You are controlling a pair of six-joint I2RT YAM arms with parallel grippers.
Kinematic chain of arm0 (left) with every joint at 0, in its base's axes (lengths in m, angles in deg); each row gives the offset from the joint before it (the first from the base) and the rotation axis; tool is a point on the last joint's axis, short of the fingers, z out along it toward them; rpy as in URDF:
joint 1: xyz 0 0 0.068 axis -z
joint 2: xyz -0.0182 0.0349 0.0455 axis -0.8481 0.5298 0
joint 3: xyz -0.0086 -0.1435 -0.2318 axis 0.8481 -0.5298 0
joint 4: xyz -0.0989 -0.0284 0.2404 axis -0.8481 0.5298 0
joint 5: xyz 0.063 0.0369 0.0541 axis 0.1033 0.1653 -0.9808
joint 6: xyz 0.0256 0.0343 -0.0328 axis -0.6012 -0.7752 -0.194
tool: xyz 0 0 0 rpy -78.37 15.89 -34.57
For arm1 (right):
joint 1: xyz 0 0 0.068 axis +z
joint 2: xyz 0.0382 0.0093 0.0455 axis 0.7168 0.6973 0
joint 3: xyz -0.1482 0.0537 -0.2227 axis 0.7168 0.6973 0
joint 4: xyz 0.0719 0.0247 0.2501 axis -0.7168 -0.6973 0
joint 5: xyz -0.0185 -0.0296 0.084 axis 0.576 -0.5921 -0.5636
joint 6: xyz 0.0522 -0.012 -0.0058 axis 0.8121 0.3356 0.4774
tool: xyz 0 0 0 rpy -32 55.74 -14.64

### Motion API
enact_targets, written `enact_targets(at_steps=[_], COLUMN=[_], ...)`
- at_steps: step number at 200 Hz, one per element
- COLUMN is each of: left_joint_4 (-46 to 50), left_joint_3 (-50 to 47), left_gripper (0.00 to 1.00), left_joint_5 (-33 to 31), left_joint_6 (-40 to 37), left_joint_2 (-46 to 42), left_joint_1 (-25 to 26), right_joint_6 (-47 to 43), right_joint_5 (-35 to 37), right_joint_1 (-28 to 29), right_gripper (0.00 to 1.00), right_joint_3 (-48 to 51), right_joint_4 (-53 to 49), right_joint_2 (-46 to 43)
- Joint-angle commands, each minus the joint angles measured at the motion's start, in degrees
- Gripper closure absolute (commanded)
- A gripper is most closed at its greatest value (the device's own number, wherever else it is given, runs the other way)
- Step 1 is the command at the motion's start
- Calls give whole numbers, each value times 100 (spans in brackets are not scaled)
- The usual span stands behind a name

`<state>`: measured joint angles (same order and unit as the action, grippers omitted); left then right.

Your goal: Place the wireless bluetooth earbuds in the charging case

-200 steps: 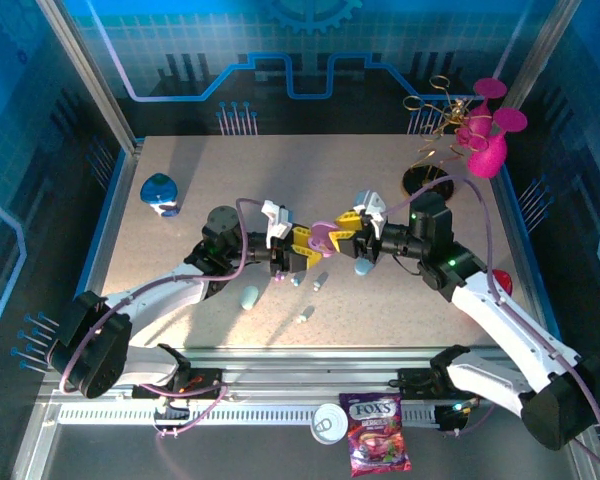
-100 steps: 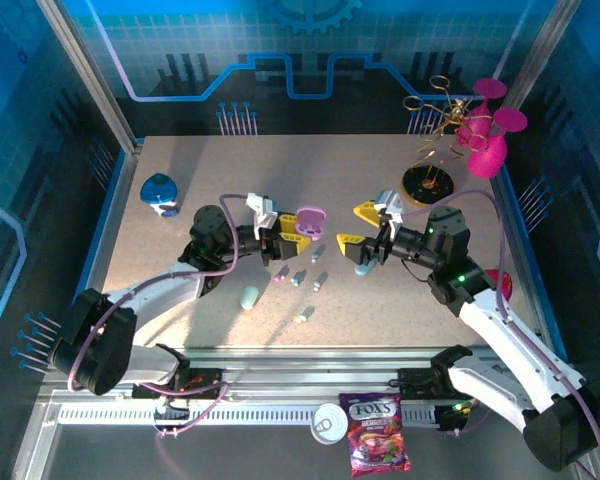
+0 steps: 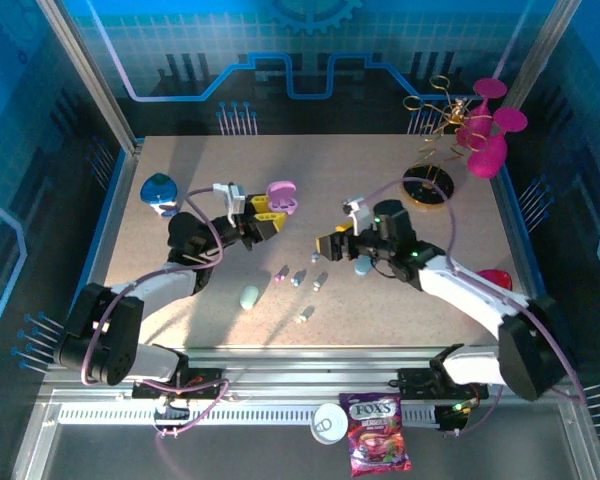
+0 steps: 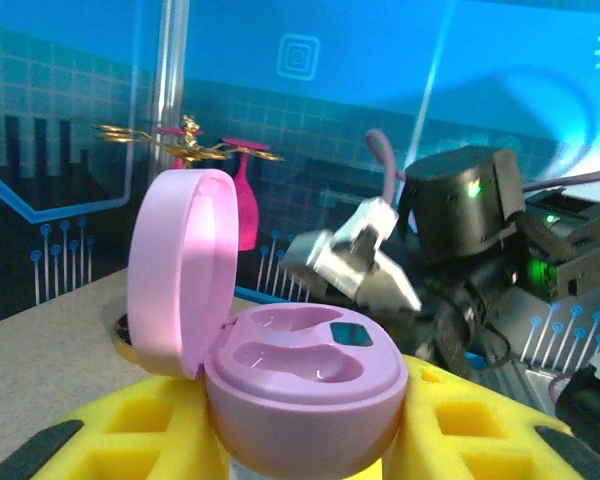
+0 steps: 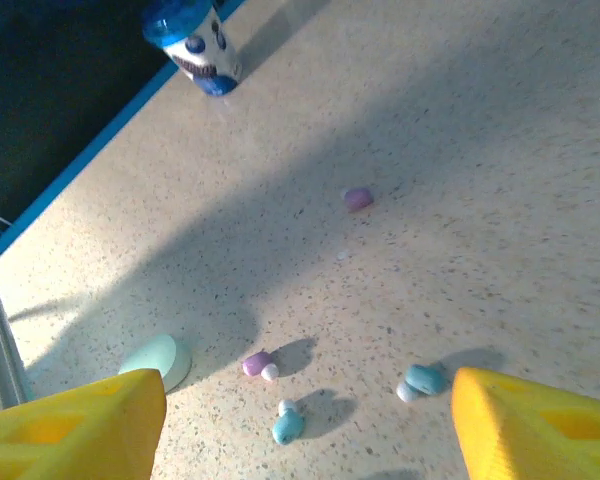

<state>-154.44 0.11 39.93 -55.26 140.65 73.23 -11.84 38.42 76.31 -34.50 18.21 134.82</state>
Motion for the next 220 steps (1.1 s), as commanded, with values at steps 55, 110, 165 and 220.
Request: enact_targets(at_steps=[55, 110, 165, 220], left_joint_4=[-77, -25, -76, -65], left_joint_3=[-279, -339, -246, -225], left_gripper=[75, 78, 78, 78], left_joint_5=[-327, -240, -133, -102], left_joint_6=[5, 66, 213, 266], left_joint_2=[-673, -915, -773, -765], left_joint_1=[-204, -195, -187, -178], right_joint_6=[-1189, -2089, -2487, -2744], right_joint_5=[-1435, -2074, -2174, -2280], right_joint_1=[409, 672, 925, 999], right_gripper=[38, 38, 37, 38], right_joint_3=[-2457, -4036, -5002, -5071], right_joint_4=[-1538, -3128, -3966, -4290], right_joint_2=[2616, 4156, 5051, 5256])
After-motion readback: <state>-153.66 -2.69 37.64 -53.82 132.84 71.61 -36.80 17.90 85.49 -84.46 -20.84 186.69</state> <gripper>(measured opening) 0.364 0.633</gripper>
